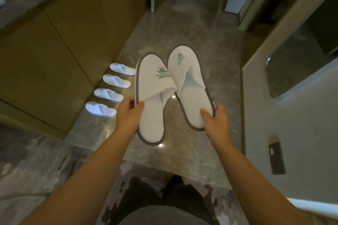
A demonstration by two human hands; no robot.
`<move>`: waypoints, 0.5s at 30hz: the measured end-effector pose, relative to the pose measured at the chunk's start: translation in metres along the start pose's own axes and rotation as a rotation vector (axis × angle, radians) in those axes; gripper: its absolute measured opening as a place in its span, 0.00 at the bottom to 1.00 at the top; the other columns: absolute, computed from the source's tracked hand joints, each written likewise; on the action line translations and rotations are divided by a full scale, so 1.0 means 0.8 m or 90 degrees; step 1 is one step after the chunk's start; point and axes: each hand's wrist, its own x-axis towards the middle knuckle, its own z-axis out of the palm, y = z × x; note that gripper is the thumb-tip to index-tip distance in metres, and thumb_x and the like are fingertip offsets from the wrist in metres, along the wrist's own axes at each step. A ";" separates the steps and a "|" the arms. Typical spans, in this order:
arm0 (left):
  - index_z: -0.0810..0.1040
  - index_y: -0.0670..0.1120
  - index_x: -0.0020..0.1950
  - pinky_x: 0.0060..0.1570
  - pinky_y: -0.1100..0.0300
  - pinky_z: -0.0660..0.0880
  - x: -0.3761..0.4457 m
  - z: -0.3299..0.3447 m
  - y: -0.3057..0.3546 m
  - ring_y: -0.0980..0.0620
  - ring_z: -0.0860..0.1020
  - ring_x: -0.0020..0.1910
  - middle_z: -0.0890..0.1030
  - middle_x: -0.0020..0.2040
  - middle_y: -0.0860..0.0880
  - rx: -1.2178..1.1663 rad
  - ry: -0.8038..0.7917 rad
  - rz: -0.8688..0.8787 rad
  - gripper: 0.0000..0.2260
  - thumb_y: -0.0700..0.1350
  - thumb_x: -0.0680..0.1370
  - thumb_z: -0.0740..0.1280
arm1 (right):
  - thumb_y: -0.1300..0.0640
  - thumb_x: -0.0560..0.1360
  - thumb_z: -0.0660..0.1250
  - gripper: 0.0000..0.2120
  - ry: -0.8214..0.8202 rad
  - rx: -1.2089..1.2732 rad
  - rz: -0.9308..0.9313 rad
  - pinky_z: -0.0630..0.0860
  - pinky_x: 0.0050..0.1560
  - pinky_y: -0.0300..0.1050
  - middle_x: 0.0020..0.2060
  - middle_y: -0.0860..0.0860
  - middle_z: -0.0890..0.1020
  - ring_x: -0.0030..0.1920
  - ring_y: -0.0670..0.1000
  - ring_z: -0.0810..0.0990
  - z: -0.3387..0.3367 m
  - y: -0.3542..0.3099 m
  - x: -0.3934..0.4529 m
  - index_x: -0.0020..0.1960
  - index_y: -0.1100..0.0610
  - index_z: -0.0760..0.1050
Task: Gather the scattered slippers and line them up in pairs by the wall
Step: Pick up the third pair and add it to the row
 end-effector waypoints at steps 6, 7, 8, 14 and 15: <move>0.71 0.45 0.48 0.33 0.66 0.67 0.134 0.060 0.042 0.58 0.73 0.38 0.74 0.38 0.54 0.015 0.101 -0.033 0.04 0.43 0.75 0.63 | 0.62 0.72 0.65 0.13 -0.081 -0.020 -0.004 0.67 0.39 0.32 0.46 0.53 0.72 0.44 0.50 0.72 0.056 -0.038 0.183 0.55 0.64 0.68; 0.71 0.45 0.48 0.33 0.66 0.68 0.161 0.070 0.046 0.57 0.73 0.38 0.74 0.38 0.53 0.012 0.116 -0.043 0.04 0.43 0.75 0.63 | 0.62 0.72 0.65 0.13 -0.092 -0.024 -0.004 0.67 0.38 0.31 0.46 0.53 0.72 0.45 0.50 0.72 0.069 -0.042 0.213 0.55 0.63 0.68; 0.71 0.44 0.48 0.33 0.65 0.68 0.192 0.079 0.050 0.56 0.73 0.38 0.74 0.39 0.51 0.007 0.126 -0.053 0.04 0.43 0.75 0.63 | 0.62 0.72 0.65 0.13 -0.103 -0.024 -0.001 0.68 0.39 0.33 0.46 0.53 0.73 0.45 0.51 0.73 0.082 -0.046 0.245 0.55 0.63 0.68; 0.73 0.40 0.53 0.42 0.58 0.72 0.398 0.134 0.108 0.48 0.74 0.47 0.76 0.48 0.44 0.014 0.114 -0.084 0.10 0.44 0.75 0.62 | 0.63 0.72 0.65 0.11 -0.092 -0.008 0.027 0.69 0.42 0.42 0.47 0.54 0.74 0.46 0.52 0.73 0.159 -0.099 0.437 0.53 0.61 0.68; 0.73 0.40 0.52 0.43 0.56 0.72 0.430 0.143 0.124 0.47 0.74 0.47 0.76 0.46 0.44 0.018 0.105 -0.081 0.09 0.44 0.75 0.62 | 0.63 0.72 0.65 0.12 -0.085 -0.004 0.030 0.69 0.44 0.43 0.47 0.55 0.74 0.46 0.52 0.73 0.167 -0.112 0.466 0.54 0.63 0.68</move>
